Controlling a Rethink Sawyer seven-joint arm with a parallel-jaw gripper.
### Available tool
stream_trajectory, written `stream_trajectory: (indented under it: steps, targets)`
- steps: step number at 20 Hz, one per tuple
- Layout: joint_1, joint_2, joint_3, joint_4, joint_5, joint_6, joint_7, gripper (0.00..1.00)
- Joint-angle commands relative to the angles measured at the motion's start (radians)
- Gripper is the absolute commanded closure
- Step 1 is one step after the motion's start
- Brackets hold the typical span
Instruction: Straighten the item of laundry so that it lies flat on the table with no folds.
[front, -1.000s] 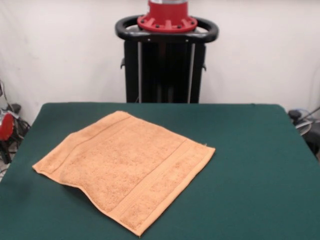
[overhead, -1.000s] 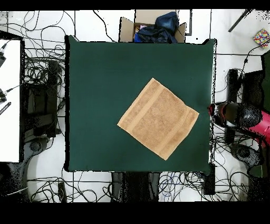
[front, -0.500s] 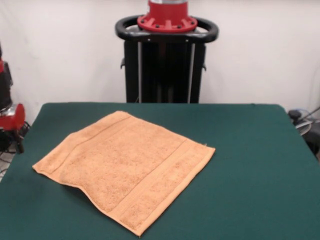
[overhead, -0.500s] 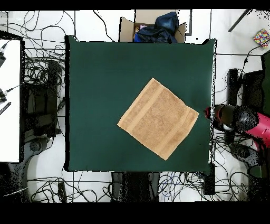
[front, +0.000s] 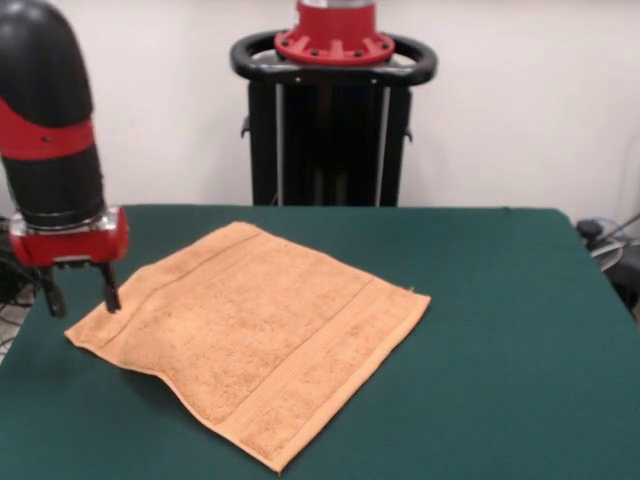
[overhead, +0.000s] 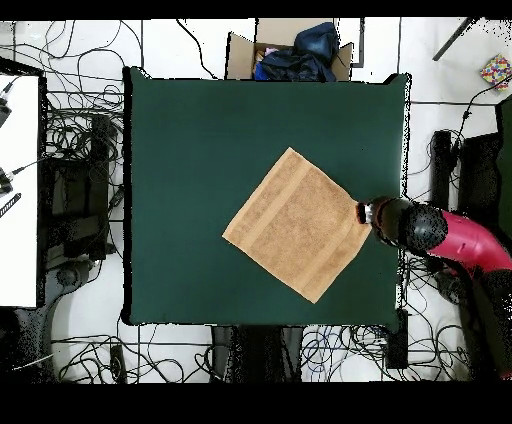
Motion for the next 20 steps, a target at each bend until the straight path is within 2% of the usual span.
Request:
stream_trajectory:
  steps: [1,6,13,20]
  targets:
    - [0.099,0.036,-0.026,0.057,0.012,-0.086,0.188,0.00]
    - [0.173,-0.006,-0.072,0.035,0.025,-0.069,0.208,0.00]
    - [0.183,-0.001,-0.096,0.018,0.031,-0.080,0.191,0.00]
    - [0.183,-0.025,-0.091,-0.028,0.047,-0.011,0.147,0.00]
